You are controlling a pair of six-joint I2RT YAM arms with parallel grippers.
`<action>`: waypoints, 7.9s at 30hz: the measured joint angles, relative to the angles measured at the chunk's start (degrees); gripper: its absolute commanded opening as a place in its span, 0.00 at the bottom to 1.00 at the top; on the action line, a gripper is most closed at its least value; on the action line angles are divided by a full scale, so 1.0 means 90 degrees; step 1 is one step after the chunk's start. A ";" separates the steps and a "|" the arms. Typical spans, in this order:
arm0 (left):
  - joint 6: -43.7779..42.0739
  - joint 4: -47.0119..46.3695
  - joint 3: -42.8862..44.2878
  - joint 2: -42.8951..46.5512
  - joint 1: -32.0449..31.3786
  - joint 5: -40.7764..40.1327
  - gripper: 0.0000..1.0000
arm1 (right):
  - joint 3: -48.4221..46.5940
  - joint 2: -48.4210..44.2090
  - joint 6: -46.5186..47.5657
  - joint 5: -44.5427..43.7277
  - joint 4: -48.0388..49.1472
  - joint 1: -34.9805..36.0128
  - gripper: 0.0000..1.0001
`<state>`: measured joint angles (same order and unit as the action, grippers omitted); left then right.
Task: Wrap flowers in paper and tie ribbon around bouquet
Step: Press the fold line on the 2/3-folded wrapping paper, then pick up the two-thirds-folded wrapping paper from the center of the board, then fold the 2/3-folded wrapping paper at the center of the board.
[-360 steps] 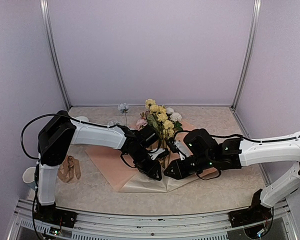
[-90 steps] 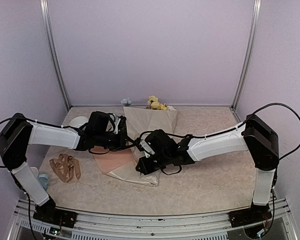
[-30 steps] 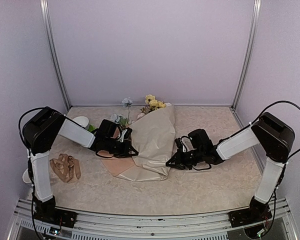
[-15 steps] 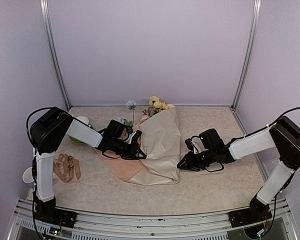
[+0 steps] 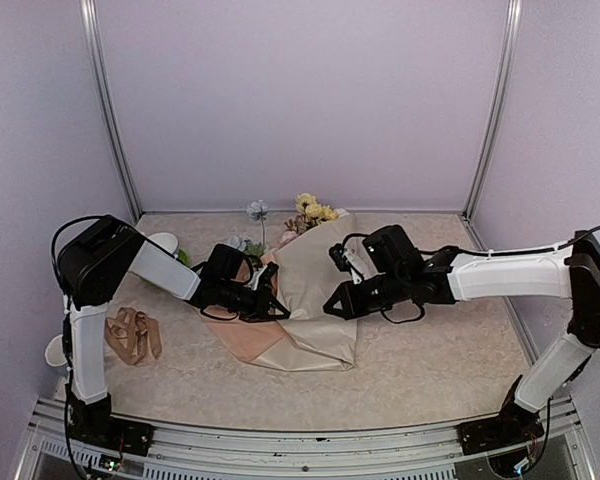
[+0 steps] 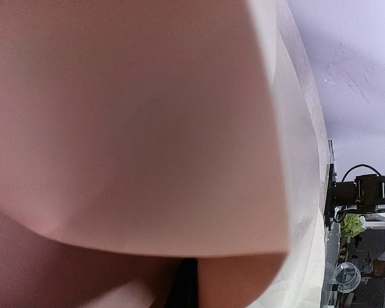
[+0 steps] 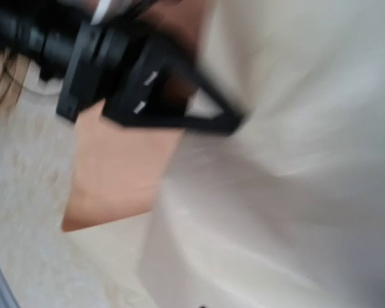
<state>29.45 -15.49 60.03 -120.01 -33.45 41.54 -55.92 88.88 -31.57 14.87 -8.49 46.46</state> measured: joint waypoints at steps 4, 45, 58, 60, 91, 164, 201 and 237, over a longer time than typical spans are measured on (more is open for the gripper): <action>0.0056 -0.0034 -0.0034 0.0015 0.0000 -0.0010 0.00 | -0.0255 0.1205 0.0078 0.0525 0.0386 0.0381 0.00; 0.0197 -0.0095 -0.0085 0.0036 0.0024 -0.0078 0.00 | 0.1600 0.0590 -0.0277 0.0571 0.0491 0.0233 0.00; 0.0219 -0.0134 -0.0114 0.0046 0.0024 -0.0102 0.00 | -0.0189 0.0780 0.0085 0.0427 -0.0282 0.0347 0.00; 0.0226 -0.0136 -0.0121 0.0053 0.0024 -0.0117 0.00 | -0.0610 0.1229 0.0163 0.0476 -0.0228 0.0389 0.00; 0.1003 0.1574 -0.2234 0.3674 0.0835 -0.3053 0.52 | -0.1175 0.2834 0.0039 0.0957 0.0083 0.0743 0.00; 0.6086 0.1863 -0.1372 0.3456 -0.3308 -0.6849 0.00 | -0.0386 0.2606 -0.0957 0.1188 0.1409 0.1049 0.00; 0.3213 0.2067 0.0075 0.1622 -0.2407 -0.4160 0.00 | -0.1178 0.2803 -0.0780 0.1513 0.1205 -0.0355 0.00; 0.0760 0.4211 0.1836 0.0580 -0.3395 -0.4507 0.00 | 0.0580 0.1275 -0.0974 0.1423 0.1292 -0.1481 0.00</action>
<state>36.29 22.41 76.55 -114.78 -64.01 0.97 -50.70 100.36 -40.34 27.68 3.14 33.12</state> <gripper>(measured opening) 0.007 0.002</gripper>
